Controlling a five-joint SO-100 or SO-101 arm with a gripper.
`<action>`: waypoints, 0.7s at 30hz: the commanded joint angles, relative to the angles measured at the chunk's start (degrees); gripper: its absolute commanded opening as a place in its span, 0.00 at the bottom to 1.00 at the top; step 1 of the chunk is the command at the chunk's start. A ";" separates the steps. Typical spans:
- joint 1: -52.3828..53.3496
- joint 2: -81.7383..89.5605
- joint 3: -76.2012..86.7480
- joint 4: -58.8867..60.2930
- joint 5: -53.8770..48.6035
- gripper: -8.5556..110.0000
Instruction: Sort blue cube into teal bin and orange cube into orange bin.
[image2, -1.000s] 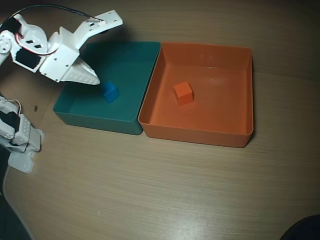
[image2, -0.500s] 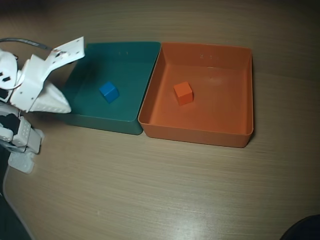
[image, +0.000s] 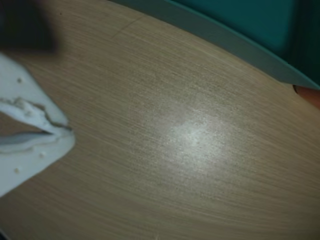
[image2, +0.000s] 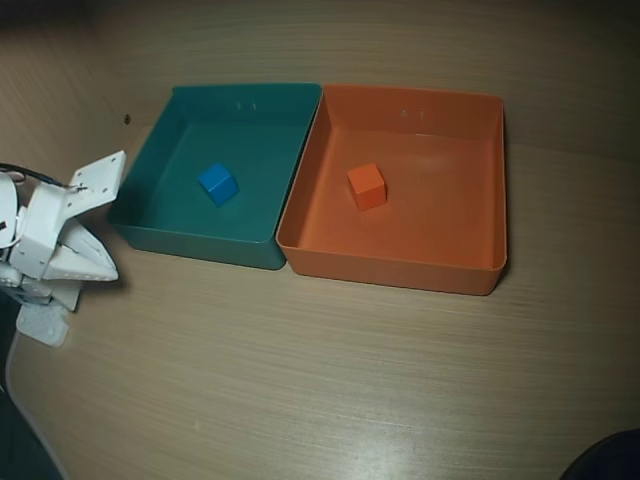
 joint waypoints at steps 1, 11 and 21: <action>0.70 6.94 4.57 -0.62 -0.26 0.02; 5.36 8.17 12.04 -0.62 -0.35 0.02; 10.28 8.17 14.06 -0.70 -0.35 0.03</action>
